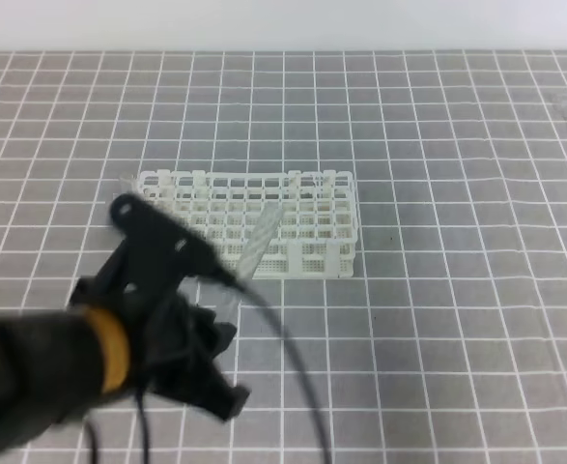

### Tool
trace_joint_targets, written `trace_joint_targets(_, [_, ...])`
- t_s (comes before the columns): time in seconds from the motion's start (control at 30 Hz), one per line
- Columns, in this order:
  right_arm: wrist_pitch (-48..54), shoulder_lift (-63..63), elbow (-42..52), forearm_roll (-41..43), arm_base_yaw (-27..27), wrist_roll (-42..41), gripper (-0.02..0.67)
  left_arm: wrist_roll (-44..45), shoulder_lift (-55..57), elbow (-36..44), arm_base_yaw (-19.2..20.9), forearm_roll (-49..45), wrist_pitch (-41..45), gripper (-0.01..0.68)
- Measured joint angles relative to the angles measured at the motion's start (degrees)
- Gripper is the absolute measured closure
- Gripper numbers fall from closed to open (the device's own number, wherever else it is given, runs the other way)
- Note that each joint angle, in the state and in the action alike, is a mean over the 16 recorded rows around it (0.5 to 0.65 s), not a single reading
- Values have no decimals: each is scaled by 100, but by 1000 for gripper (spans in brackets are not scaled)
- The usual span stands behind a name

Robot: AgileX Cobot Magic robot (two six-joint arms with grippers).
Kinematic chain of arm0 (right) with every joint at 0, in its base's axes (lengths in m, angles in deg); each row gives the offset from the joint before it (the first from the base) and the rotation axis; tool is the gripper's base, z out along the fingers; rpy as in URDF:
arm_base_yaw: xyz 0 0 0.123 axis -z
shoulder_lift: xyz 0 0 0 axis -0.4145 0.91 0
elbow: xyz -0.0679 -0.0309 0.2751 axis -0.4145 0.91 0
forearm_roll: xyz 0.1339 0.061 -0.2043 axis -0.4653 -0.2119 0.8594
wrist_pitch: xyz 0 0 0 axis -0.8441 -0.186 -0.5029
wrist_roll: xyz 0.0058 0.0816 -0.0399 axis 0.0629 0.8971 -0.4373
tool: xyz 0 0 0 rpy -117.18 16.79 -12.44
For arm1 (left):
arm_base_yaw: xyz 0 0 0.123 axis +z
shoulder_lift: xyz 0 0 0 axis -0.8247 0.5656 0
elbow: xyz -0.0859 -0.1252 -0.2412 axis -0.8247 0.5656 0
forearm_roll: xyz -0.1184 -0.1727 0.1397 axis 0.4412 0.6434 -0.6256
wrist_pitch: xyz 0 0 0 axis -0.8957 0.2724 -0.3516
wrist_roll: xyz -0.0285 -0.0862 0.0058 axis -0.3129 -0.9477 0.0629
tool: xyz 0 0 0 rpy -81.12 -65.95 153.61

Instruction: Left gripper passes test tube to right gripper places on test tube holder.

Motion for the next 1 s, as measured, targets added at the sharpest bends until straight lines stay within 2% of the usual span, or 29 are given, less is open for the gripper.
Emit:
trace_joint_targets(0.27, [350, 575, -408, -1110, -90, -783, 662, -502, -1198, 1627, 42, -693, -2202, 589])
trace_joint_targets(0.43, [279, 1068, -771, -1553, -541, -1193, 662, -673, -1577, 2181, 298, -844, -3241, 595])
trace_joint_targets(0.67, [-736, 1567, -1222, -1554, -1765, -1538, 662, -684, -1753, 2419, 1031, -818, -4153, 595])
trace_joint_targets(0.83, [-2145, 1748, -1407, -1403, -2904, -2006, 662, -665, -1753, 2419, 1558, -804, -4613, 601])
trace_joint_targets(1.0, [-3806, 1914, -1452, -1309, -3957, -2582, 662, -622, -1752, 2418, 1835, -814, -4833, 595])
